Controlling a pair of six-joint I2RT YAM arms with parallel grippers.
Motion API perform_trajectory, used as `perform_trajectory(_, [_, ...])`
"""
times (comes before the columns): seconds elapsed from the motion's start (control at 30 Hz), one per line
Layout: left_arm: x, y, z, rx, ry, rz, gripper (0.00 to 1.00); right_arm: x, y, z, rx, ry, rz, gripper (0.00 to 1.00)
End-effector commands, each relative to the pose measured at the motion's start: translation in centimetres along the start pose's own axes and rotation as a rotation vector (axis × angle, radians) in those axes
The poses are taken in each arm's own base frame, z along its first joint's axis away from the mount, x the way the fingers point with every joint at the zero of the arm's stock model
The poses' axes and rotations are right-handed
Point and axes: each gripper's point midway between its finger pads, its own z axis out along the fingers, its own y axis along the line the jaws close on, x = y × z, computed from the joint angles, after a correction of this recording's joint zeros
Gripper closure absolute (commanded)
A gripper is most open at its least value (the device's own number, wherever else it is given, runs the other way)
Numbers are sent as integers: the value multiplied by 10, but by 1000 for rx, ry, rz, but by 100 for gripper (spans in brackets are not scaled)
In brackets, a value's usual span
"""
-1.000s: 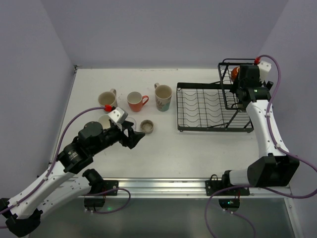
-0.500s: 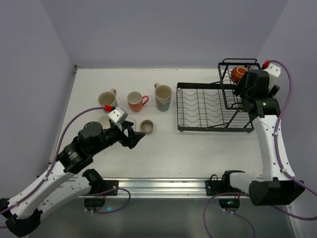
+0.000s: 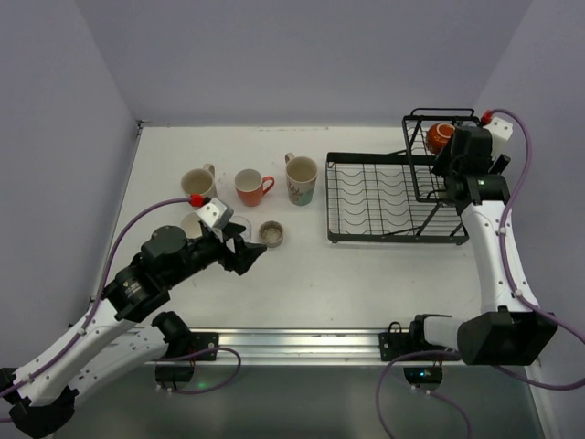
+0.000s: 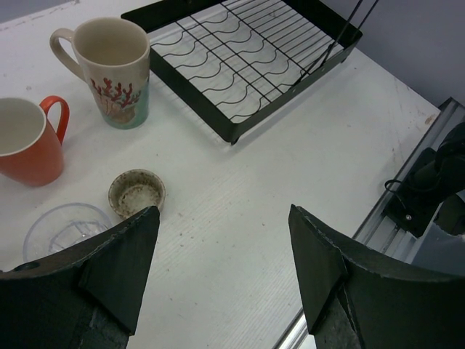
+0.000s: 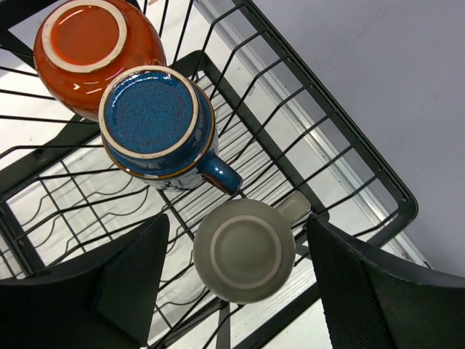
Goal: Unload the cups from the dish rack
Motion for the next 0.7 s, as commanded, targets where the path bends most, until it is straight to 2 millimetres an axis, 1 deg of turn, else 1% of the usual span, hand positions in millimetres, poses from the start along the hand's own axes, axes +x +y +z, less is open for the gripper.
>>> perform_trajectory(0.0, [-6, 1, 0, 4, -27, 26, 24, 36, -14, 7, 72, 139, -89, 23])
perform_trajectory(0.13, [-5, 1, 0, 5, -24, 26, 24, 41, -10, 6, 42, 185, -123, 27])
perform_trajectory(0.2, [-4, 1, 1, 4, -21, 26, 24, 43, -7, 5, 22, 211, -141, 27])
perform_trajectory(0.3, [-3, 3, 2, -6, -17, 24, 24, 44, -11, 2, 39, 256, -174, 27])
perform_trajectory(0.37, [-3, 4, 3, -15, -15, 24, 24, 37, -14, -4, 46, 251, -169, 29])
perform_trajectory(0.4, [-1, 5, 4, -18, -10, 23, 24, 33, -13, -7, 39, 243, -156, 32])
perform_trajectory(0.47, [0, 5, 6, -18, -3, 20, 24, 19, -5, -16, -13, 213, -103, 42])
perform_trajectory(0.5, [3, 2, 8, -8, 8, 23, 24, 14, -2, -19, -27, 207, -77, 44])
perform_trajectory(0.53, [4, 1, 9, -4, 14, 26, 24, 4, 0, -24, -39, 188, -54, 45])
perform_trajectory(0.57, [5, 0, 9, -3, 15, 26, 24, 1, 1, -25, -43, 184, -45, 47])
perform_trajectory(0.6, [5, -4, 8, 7, 15, 30, 24, -1, 2, -24, -37, 185, -42, 49])
perform_trajectory(0.63, [5, -3, 8, 0, 15, 30, 24, -2, 0, -26, -28, 191, -43, 48])
perform_trajectory(0.67, [4, -3, 7, 0, 10, 32, 24, -2, -3, -24, -3, 192, -46, 45])
